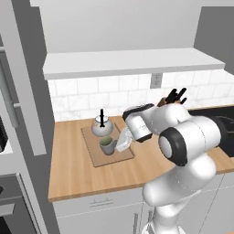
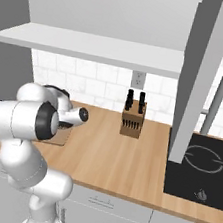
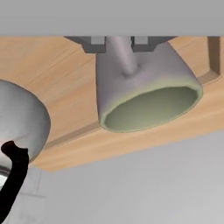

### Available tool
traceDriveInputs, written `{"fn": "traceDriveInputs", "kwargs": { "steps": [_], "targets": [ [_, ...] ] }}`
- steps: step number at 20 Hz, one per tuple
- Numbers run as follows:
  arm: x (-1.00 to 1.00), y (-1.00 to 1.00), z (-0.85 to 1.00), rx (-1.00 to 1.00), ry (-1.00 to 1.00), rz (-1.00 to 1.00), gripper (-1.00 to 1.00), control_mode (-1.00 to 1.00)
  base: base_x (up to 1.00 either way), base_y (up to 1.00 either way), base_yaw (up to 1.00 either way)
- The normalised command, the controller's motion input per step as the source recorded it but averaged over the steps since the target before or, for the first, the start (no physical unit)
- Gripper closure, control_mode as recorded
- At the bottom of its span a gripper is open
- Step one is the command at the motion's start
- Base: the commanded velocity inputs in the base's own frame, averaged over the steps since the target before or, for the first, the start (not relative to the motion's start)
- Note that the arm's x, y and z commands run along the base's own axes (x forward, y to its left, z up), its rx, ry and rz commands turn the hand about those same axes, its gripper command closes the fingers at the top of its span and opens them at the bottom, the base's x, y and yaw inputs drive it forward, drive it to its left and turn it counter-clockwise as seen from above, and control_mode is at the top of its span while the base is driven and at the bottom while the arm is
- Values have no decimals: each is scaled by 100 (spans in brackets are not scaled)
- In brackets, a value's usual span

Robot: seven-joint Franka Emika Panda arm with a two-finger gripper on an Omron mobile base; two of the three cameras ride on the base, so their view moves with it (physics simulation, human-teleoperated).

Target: Pick the kettle from the counter and place it on the tray. Then pick the mug from the cabinet and place it on the tray. Then close the cabinet doors.

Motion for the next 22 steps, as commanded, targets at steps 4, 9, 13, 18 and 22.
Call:
{"fn": "traceDriveInputs", "kwargs": {
  "steps": [4, 9, 13, 18, 22],
  "targets": [
    [-9, -6, -26, -5, 0, 5, -100, -100, 0, 0, 0],
    [-2, -25, -10, 0, -1, 4, -100, -100, 0, 0, 0],
    [0, -23, -3, 0, -2, 3, -100, -100, 0, 0, 0],
    [-11, -11, -6, 0, -1, 5, -100, -100, 0, 0, 0],
    [-19, -6, -1, 0, -4, 7, -100, -100, 0, 0, 0]
  ]
}}
